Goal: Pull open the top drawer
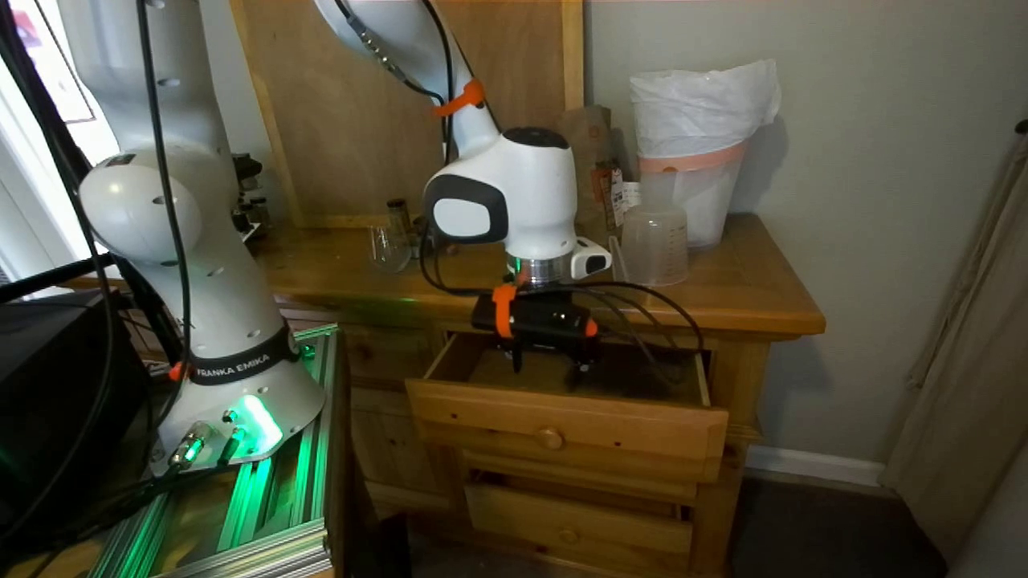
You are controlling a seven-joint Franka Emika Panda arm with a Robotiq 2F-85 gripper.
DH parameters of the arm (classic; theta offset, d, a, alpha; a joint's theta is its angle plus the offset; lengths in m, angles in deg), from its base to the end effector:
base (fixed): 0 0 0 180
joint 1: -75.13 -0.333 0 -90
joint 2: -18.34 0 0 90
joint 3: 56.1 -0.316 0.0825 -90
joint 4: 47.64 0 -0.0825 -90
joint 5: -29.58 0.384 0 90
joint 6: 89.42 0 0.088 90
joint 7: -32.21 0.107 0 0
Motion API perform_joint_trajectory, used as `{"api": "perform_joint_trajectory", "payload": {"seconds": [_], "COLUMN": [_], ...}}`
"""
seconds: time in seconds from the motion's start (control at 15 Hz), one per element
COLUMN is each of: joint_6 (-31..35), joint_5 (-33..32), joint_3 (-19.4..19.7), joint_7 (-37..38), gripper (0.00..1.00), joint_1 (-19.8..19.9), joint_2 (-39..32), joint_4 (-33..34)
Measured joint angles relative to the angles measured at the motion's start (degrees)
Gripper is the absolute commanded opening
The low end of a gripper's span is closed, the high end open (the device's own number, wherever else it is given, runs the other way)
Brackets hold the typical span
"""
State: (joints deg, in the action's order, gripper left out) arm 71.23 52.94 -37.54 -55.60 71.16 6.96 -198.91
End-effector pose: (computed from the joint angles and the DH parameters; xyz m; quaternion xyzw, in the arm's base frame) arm 0.3987 -0.1307 0.1791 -0.9006 -0.4334 -0.0225 0.0261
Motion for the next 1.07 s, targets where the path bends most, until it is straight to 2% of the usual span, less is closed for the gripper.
{"api": "perform_joint_trajectory", "payload": {"seconds": [0.07, 0.2, 0.53, 0.73, 1.07], "joint_6": [-1.08, -3.28, -5.85, -6.01, -6.97], "joint_5": [-0.65, -1.18, -0.64, 3.92, 17.89], "joint_3": [0.68, 1.74, 2.44, 0.85, -6.10], "joint_7": [-0.56, -2.70, -11.33, -17.26, -26.92], "gripper": [0.75, 0.66, 0.30, 0.08, 0.00], "joint_1": [0.20, 0.90, 4.88, 7.64, 12.28], "joint_2": [0.00, 0.00, -0.88, -2.61, -7.48], "joint_4": [0.06, 0.17, 0.94, 2.23, 5.86]}}
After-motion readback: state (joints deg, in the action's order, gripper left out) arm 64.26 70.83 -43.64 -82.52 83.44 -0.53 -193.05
